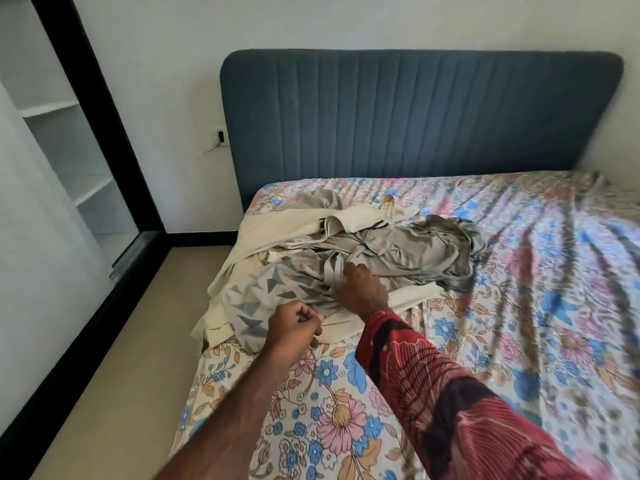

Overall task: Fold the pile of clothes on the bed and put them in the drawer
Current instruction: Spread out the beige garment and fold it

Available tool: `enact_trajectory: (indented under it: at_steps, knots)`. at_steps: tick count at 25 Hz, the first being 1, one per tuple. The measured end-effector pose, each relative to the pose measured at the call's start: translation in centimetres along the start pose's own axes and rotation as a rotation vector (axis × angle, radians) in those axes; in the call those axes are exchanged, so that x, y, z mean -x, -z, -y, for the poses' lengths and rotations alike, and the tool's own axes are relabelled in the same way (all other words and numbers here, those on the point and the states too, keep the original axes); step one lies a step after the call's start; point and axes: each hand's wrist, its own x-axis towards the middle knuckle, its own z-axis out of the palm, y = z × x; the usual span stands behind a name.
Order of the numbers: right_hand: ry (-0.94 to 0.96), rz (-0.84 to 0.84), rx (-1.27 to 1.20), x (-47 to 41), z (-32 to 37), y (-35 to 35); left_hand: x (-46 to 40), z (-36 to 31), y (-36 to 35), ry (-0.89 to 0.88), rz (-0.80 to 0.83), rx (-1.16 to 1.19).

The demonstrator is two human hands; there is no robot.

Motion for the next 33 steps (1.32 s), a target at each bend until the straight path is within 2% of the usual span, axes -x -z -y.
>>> enact_trajectory:
  at_steps: [4,7,9,11,13,14,16,18,20,22,23,24,25,26,27,28,33]
  knots:
    - [-0.115,-0.190,-0.030,-4.3,-3.2,0.5,-1.9,-0.3,0.1,0.003,0.039,0.027]
    - [-0.170,-0.140,0.124,-6.7,-6.2,1.1,-3.4,-0.5,-0.3,0.048,0.038,0.068]
    - [-0.187,-0.167,0.086,-7.5,-7.6,1.3,-3.5,-0.8,-0.7,0.049,0.065,0.070]
    - [-0.125,-0.240,-0.005,-7.5,-7.9,1.5,-3.7,-0.8,-1.0,0.039,0.066,0.059]
    - [0.023,-0.314,-0.148,-5.0,-7.1,1.4,-3.6,-0.9,-1.4,0.059,0.082,0.086]
    - [0.106,-0.294,-0.240,-2.5,-6.2,1.2,-3.4,-0.7,-1.6,0.089,0.116,0.137]
    - [0.270,-0.073,-0.367,5.0,-3.5,0.9,-2.8,-0.5,-2.6,0.190,0.203,0.270]
    - [0.372,0.301,-0.451,13.9,-1.3,1.1,-1.8,-0.4,-3.3,0.266,0.197,0.351]
    - [0.465,0.576,-0.443,20.9,-1.2,1.7,-0.6,0.6,-3.9,0.298,0.136,0.258]
    - [0.468,0.745,-0.424,24.7,-3.1,2.6,1.7,2.3,-4.4,0.282,0.114,0.075]
    - [0.428,0.744,-0.472,25.5,-3.8,3.1,2.8,3.5,-4.7,0.259,0.099,0.016]
    - [0.345,0.633,-0.539,25.7,-4.5,3.1,4.0,4.3,-4.6,0.240,0.082,-0.025]
    - [0.205,0.416,-0.567,25.5,-5.4,2.8,5.1,5.1,-4.3,0.215,0.061,-0.040]
    - [0.059,0.138,-0.527,24.4,-6.2,2.4,5.7,5.5,-4.0,0.203,0.048,-0.050]
    - [-0.048,-0.063,-0.428,23.5,-6.7,2.2,6.5,5.5,-3.6,0.192,0.041,-0.050]
    - [-0.098,-0.138,-0.351,22.8,-7.0,1.8,7.5,5.4,-3.0,0.188,0.040,-0.062]
    - [-0.068,0.133,-0.081,23.9,-6.5,2.1,13.9,7.5,1.2,0.140,0.122,-0.204]
